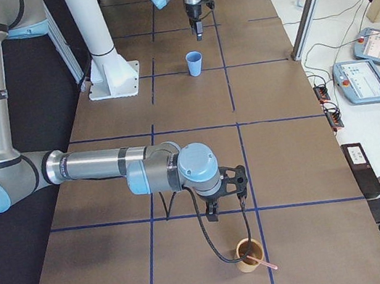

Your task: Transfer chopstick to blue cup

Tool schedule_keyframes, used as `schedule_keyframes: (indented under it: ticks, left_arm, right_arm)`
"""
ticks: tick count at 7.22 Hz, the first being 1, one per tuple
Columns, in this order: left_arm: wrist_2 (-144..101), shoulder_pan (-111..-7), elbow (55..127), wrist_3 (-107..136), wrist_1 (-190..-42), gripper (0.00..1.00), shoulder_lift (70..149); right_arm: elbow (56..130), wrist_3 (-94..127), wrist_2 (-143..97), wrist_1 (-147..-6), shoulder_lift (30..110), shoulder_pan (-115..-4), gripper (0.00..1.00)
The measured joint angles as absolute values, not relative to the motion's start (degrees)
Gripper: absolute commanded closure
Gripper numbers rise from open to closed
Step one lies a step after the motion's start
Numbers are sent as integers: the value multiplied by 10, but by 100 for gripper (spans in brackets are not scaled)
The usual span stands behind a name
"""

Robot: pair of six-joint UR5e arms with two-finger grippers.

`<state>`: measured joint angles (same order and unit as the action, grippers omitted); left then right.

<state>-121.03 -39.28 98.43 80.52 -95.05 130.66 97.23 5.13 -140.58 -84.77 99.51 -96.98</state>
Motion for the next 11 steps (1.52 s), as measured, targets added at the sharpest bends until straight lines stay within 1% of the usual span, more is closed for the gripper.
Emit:
schedule_keyframes:
  ticks: [2, 6, 7, 9, 11]
  left_arm:
    - [-1250, -448, 1035, 750, -910, 0, 1271]
    - [-1260, -527, 1152, 598, -780, 0, 1198]
    - [-1260, -544, 1168, 576, -758, 0, 1186]
    - [-1261, -564, 1178, 557, -738, 0, 1179]
    - [-1262, -574, 1184, 554, -735, 0, 1174]
  right_arm:
    - [935, 33, -1402, -847, 985, -998, 0]
    - [785, -5, -1376, -835, 879, -1040, 0]
    - [750, 8, -1361, -799, 865, -1041, 0]
    - [673, 85, -1350, -676, 853, -1039, 0]
    - [629, 116, -1344, -617, 845, -1036, 1]
